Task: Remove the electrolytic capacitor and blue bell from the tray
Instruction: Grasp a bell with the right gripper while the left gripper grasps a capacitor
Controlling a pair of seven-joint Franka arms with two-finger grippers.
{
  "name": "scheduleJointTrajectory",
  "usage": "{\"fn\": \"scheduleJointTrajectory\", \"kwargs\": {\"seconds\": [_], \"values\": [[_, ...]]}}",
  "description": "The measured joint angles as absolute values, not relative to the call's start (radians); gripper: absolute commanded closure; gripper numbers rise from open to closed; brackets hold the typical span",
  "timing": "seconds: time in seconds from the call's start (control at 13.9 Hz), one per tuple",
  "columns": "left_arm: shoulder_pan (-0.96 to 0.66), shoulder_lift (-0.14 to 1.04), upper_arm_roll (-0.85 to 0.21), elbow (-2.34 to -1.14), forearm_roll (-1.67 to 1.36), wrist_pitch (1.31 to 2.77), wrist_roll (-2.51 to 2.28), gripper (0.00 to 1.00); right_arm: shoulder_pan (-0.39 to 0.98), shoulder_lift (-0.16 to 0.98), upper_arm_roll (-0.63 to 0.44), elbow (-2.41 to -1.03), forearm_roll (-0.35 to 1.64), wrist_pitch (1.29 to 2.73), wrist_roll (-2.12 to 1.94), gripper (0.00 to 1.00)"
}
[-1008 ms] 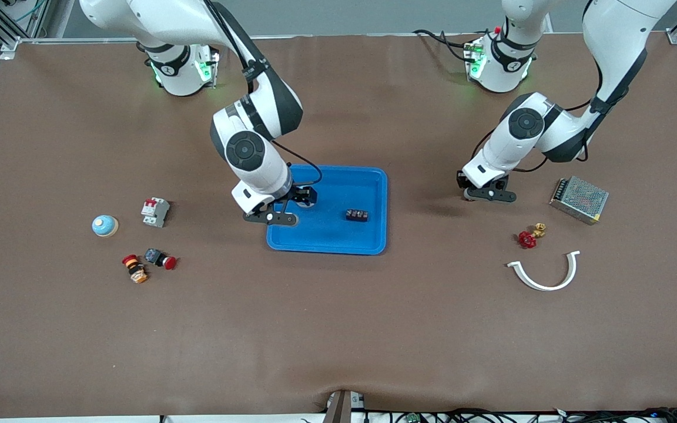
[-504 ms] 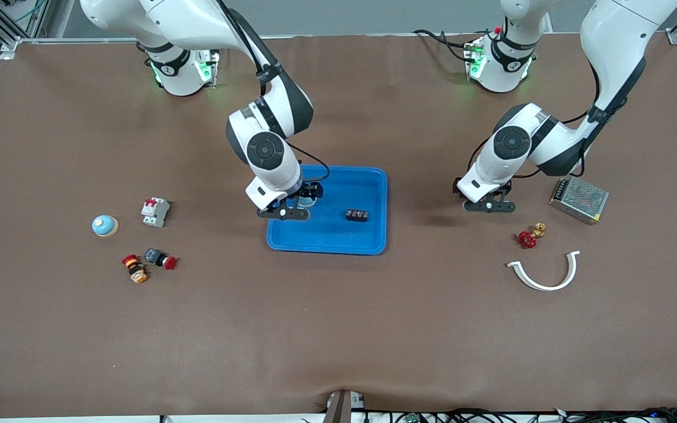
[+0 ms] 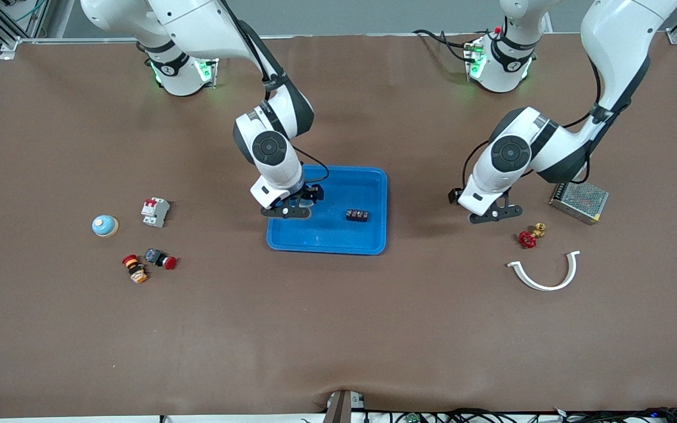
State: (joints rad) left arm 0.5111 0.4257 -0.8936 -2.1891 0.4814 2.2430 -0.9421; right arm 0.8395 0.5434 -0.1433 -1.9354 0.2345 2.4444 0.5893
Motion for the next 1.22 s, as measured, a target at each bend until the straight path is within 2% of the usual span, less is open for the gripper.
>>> {"fn": "scheduleJointTrajectory", "kwargs": {"seconds": [0.29,0.65,1.15,1.22], "values": [[0.51,0.426,-0.944,-2.111,0.368,2.232,-1.265,0.0,0.867,0.545,-0.143,-1.935,0.235,2.447,0.609,0.0],[0.504,0.426,-0.984,-2.099,0.357,2.279,-1.648,0.0,0.884,0.568,-0.145,-1.936,0.235,2.459,0.618,0.0],[0.383,0.427,-0.991,-2.067,0.361,2.332,-2.05,0.0,0.884,0.595,-0.147,-1.936,0.235,2.479,0.618,0.0],[0.368,0.432,-0.99,-2.067,0.371,2.336,-2.083,0.0,0.884,0.595,-0.147,-1.936,0.235,2.479,0.618,0.08]]}}
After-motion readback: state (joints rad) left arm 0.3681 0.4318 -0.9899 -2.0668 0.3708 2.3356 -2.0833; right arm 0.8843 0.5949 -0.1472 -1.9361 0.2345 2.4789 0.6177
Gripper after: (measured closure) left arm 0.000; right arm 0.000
